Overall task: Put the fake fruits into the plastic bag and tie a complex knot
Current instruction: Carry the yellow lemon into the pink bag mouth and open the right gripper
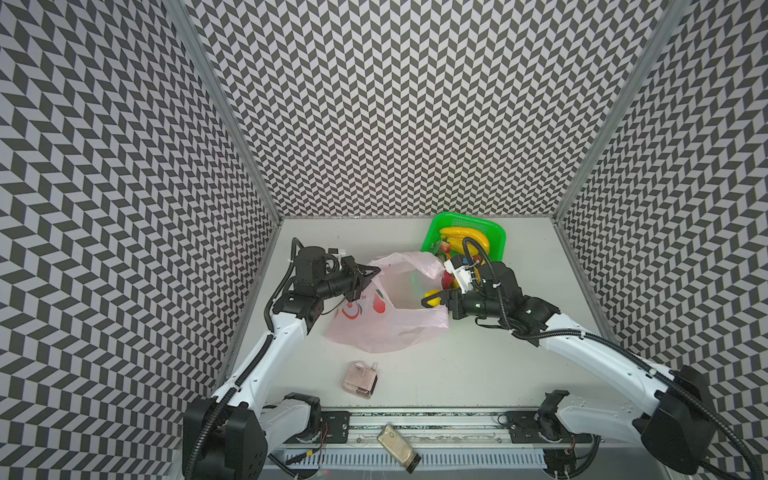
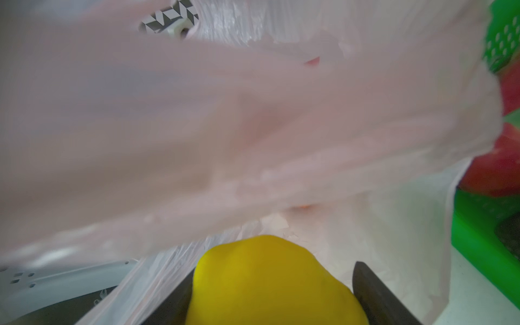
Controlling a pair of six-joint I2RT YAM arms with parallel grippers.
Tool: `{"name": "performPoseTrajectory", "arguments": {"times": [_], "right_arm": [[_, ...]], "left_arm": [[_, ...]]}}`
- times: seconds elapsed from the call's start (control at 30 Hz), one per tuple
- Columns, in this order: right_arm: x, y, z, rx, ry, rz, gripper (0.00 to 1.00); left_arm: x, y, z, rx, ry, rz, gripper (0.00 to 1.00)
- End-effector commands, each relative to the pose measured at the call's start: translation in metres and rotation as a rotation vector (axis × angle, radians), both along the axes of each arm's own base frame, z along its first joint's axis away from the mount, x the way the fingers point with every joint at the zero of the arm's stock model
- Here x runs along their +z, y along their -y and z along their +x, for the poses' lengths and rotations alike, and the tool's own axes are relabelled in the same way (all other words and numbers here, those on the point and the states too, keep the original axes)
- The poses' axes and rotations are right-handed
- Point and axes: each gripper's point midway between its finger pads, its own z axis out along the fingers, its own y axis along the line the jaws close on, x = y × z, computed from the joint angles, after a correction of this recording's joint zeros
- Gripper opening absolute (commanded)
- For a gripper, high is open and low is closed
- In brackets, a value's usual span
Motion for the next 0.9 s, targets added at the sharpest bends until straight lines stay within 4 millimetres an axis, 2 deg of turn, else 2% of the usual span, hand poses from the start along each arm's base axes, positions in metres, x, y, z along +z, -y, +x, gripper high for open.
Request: {"name": "performPoseTrajectory", "arguments": {"times": [0.0, 0.4, 0.63, 0.87], "right_arm": [[0.031, -0.021, 0.016, -0.010, 0.070, 0.107, 0.62], [0.031, -0.042, 0.055, -0.093, 0.123, 0.132, 0.62], [0.032, -0.045, 0.076, -0.165, 0.161, 0.124, 0.62], [0.021, -0.047, 0.093, -0.221, 0.181, 0.102, 0.63]], "left_arm": [[0.007, 0.003, 0.000, -0.006, 0.027, -0.013, 0.00], [0.007, 0.005, -0.002, -0.005, 0.027, -0.016, 0.00], [0.011, 0.006, -0.001, -0.003, 0.033, -0.023, 0.00], [0.011, 0.006, -0.001, -0.001, 0.032, -0.023, 0.00]]}}
